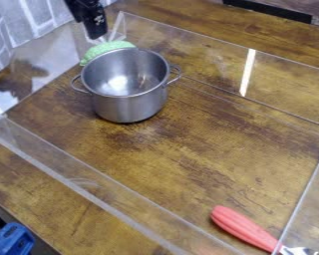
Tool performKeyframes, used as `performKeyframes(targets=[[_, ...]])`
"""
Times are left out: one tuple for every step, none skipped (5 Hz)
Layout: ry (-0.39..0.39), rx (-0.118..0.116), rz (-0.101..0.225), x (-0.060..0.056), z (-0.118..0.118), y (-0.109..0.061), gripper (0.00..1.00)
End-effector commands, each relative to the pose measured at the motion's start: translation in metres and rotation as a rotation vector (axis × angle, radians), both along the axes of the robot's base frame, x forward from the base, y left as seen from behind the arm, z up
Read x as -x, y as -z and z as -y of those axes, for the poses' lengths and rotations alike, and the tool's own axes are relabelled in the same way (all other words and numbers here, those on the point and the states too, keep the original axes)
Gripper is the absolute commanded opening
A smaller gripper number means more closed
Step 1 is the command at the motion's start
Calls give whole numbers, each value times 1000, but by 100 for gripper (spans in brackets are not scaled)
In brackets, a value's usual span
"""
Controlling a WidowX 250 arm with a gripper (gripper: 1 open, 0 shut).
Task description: Put the green object in the silver pot
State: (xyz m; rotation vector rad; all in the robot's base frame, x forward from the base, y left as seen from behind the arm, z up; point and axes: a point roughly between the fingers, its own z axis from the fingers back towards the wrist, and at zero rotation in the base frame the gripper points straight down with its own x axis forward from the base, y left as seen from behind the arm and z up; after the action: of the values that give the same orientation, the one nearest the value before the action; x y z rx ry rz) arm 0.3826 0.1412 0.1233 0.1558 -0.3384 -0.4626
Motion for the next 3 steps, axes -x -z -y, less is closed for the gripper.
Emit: performKeyframes(targets=[[124,-23,82,-15,-28,-18,100],[80,-21,94,-14,-22,4,0],[59,-19,104,-19,-12,28,100]])
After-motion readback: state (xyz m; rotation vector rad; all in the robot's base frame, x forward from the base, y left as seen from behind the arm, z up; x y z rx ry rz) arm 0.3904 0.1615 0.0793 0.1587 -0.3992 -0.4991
